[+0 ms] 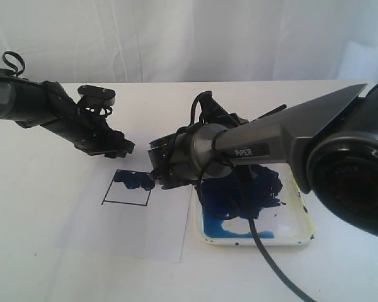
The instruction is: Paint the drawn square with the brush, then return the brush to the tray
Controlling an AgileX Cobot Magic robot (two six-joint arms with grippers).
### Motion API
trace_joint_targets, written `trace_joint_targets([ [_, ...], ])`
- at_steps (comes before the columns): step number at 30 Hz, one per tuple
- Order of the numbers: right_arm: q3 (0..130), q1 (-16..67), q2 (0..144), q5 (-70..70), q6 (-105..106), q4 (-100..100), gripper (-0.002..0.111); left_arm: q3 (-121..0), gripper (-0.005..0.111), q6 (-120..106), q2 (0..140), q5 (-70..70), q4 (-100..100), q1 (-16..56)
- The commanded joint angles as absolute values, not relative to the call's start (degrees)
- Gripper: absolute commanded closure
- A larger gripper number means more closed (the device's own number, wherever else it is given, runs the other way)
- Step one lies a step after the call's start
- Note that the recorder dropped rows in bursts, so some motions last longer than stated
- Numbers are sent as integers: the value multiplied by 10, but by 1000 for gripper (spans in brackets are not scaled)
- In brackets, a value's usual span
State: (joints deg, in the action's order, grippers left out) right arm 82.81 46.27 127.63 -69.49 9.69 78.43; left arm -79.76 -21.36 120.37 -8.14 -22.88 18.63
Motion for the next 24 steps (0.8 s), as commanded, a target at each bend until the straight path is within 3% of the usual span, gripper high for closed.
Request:
trace_joint_targets([
  [1, 826, 462, 1274, -700, 86, 802, 108, -795, 47, -209, 1205, -109, -231, 184],
  [24, 826, 446, 1267, -700, 113, 780, 108, -795, 47, -209, 1205, -110, -226, 184],
])
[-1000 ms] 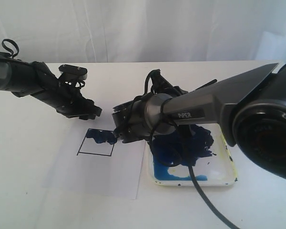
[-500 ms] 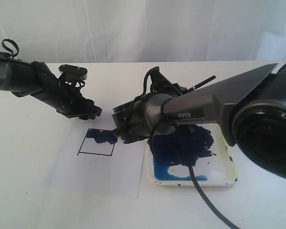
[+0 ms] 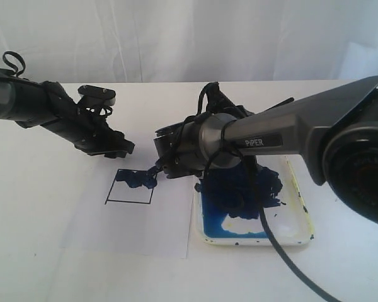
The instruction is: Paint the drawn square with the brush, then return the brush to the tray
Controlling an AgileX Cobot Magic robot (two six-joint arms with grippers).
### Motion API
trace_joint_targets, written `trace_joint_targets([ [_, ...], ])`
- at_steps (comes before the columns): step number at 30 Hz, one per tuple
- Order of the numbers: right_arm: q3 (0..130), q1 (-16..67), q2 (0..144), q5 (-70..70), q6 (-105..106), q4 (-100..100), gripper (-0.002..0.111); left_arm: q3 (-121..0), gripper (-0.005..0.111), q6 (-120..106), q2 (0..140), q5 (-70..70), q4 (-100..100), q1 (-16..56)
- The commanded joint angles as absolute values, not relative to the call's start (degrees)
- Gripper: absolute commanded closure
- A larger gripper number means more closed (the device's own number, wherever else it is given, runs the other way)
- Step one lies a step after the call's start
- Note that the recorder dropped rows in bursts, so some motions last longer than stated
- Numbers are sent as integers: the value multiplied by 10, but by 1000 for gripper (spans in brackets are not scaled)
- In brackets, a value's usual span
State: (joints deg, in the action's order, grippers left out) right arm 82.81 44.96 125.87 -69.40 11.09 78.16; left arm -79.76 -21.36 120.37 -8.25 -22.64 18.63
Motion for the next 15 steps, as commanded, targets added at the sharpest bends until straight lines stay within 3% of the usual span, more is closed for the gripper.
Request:
trace_joint_targets([
  [1, 826, 446, 1268, -700, 113, 780, 108, -795, 47, -209, 1205, -110, -226, 184],
  [15, 826, 445, 1273, -700, 113, 783, 108, -795, 47, -209, 1205, -111, -226, 184],
])
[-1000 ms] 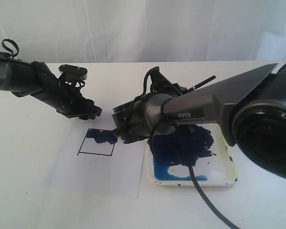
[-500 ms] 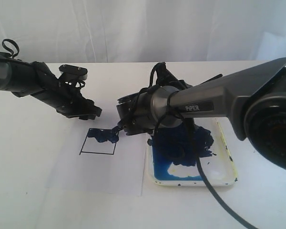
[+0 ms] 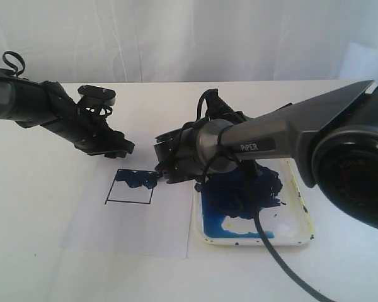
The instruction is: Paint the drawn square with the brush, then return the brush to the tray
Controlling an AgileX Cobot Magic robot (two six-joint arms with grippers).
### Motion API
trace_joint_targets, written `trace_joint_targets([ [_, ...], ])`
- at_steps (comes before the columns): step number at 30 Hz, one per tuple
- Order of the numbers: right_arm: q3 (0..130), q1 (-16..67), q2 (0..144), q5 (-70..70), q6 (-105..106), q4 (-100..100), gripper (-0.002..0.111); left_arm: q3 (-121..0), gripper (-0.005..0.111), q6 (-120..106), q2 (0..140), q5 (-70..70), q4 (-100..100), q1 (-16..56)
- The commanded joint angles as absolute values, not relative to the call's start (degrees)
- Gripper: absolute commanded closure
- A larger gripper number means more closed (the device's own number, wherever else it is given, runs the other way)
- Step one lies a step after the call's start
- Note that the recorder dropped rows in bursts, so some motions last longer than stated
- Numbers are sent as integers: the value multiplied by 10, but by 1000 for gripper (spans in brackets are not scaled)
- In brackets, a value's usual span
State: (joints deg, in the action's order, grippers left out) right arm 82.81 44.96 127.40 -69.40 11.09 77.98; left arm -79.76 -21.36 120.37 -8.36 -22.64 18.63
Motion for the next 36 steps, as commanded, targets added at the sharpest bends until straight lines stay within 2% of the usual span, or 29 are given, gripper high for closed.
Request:
trace_joint_targets([
  [1, 826, 444, 1273, -700, 113, 783, 108, -795, 47, -209, 1205, -111, -226, 184],
  [22, 827, 434, 1273, -700, 41, 786, 108, -795, 47, -209, 1205, -111, -226, 184],
  [36, 827, 484, 1268, -700, 71, 776, 108, -795, 47, -209, 1205, -111, -226, 184],
])
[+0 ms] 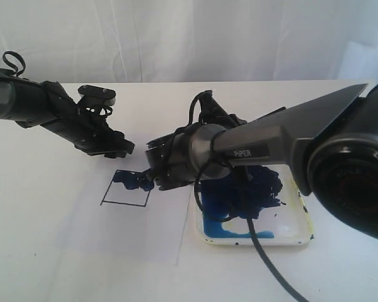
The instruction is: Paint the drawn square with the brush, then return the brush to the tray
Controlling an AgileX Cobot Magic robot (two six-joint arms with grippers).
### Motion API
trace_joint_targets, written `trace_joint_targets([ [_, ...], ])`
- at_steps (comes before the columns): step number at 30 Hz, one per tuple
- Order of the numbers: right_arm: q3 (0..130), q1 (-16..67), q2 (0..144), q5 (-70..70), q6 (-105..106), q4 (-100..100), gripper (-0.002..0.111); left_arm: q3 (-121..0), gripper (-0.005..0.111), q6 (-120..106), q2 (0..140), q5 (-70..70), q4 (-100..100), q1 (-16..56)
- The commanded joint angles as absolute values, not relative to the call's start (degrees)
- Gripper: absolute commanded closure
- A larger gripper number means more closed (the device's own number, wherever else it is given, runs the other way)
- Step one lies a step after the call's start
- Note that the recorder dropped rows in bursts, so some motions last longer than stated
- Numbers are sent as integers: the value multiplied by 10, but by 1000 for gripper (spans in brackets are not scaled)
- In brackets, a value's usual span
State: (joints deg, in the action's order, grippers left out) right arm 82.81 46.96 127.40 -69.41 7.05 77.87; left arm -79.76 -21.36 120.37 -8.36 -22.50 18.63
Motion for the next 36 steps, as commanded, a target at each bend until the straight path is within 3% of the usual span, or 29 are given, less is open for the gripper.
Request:
trace_joint_targets([
  [1, 827, 486, 1268, -700, 71, 775, 108, -795, 47, -209, 1205, -111, -226, 184],
  [36, 827, 515, 1253, -700, 23, 706, 108, -795, 47, -77, 1205, -108, -226, 184],
])
